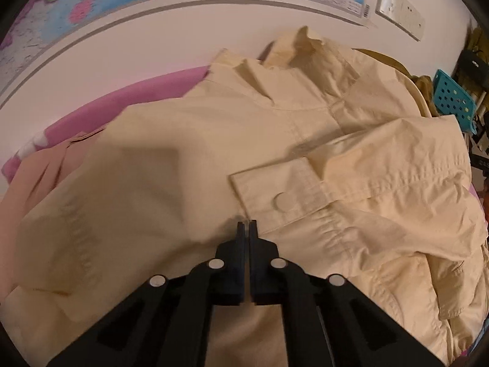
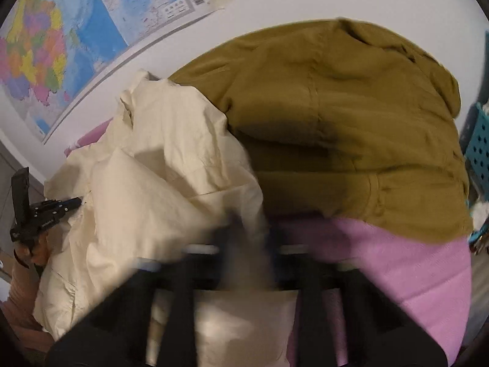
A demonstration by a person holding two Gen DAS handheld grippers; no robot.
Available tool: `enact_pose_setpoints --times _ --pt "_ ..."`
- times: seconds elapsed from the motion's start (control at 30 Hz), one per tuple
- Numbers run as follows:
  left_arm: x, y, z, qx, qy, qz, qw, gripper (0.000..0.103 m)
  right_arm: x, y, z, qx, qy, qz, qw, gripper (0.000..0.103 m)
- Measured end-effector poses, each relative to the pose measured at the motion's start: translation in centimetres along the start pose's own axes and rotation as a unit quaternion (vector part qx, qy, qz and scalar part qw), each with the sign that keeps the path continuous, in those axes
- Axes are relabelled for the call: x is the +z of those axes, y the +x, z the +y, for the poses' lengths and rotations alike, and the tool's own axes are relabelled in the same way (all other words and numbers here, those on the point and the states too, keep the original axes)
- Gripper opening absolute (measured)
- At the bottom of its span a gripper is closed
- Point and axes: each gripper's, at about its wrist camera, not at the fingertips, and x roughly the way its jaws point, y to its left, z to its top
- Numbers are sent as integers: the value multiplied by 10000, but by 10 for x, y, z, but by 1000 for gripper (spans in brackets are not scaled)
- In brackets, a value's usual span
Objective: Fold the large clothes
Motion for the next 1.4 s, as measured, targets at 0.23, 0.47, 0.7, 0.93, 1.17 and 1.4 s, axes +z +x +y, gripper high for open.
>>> enact_pose_setpoints --times 0.23,0.47,0.7,0.93,1.17,1.4 --pt "-21 -22 9 -27 70 -76 9999 5 22 -41 -28 -446 524 -951 9931 4" --pt "-17 -32 9 -137 85 -292 9994 49 11 -40 -5 -1120 233 -1059 9878 36" --pt "-26 -69 11 -45 110 -852 9963 62 -7 -54 121 -111 -1605 -1086 9810 38" --pt "-57 -135 37 704 -106 -1459 9867 70 -32 54 204 639 -2535 324 9647 36" --pt "-110 -191 100 1744 -616 -1568 9701 76 -31 69 212 668 -2397 447 9675 37" --pt "-150 -178 137 1999 -1058 -968 9693 76 -49 31 275 2113 -2873 253 9339 54"
